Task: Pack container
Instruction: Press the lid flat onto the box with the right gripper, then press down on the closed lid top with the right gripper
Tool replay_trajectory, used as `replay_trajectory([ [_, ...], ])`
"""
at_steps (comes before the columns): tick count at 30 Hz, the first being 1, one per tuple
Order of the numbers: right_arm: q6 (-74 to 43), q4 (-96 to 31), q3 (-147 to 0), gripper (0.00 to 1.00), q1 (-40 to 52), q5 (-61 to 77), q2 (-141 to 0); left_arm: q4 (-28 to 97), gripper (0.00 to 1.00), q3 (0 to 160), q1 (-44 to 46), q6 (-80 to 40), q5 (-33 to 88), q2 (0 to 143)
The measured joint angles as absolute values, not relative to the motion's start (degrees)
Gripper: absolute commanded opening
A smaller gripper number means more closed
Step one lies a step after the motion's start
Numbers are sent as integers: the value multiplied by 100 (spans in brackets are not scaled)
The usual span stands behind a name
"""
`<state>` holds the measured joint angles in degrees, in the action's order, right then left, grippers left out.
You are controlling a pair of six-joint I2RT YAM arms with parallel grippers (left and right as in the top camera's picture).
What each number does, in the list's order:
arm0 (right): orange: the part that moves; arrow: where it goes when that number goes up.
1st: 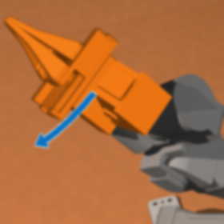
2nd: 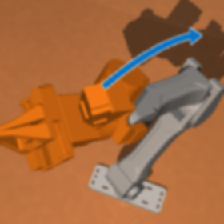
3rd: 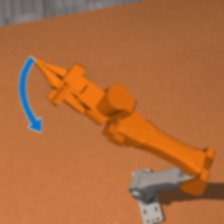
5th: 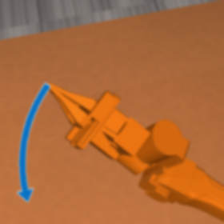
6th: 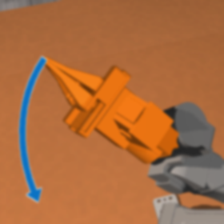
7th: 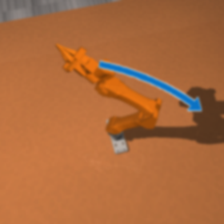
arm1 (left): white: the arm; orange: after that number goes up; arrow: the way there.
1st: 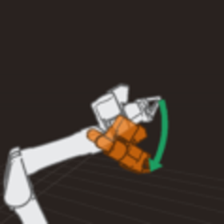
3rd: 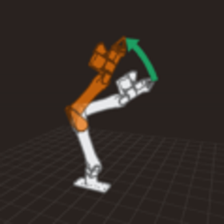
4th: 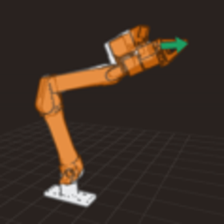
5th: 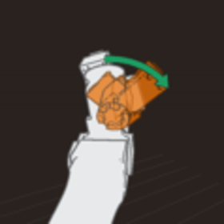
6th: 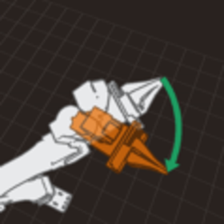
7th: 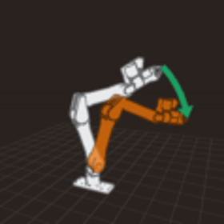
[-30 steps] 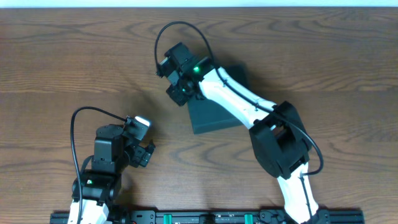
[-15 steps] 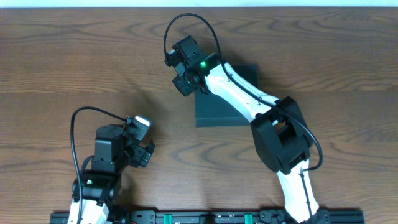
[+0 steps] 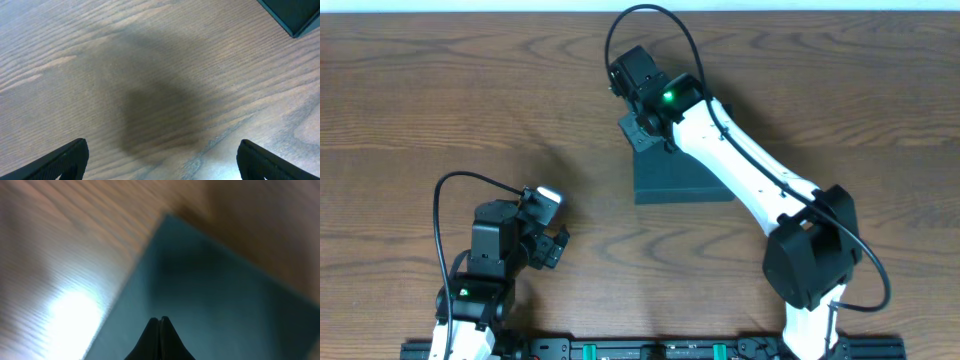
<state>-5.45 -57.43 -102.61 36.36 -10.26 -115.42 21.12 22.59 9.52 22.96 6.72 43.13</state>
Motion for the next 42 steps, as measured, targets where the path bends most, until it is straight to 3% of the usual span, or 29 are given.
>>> replay_trajectory([
  [7, -1304, -6058, -9566, 1, 3859, -1551, -11102, 2110, 95, 2259, 952, 2296, 672, 4313],
  [19, -1898, -5054, -6512, 1, 3739, -886, -8897, 2110, 95, 2259, 952, 2298, 672, 4313],
  [26, -2003, -3920, -5308, 1, 3660, -578, -8774, 2110, 96, 2259, 952, 2298, 672, 4313],
  [42, -2038, -3039, -5087, 1, 3345, -751, -8908, 2112, 96, 2259, 952, 2298, 672, 4313],
])
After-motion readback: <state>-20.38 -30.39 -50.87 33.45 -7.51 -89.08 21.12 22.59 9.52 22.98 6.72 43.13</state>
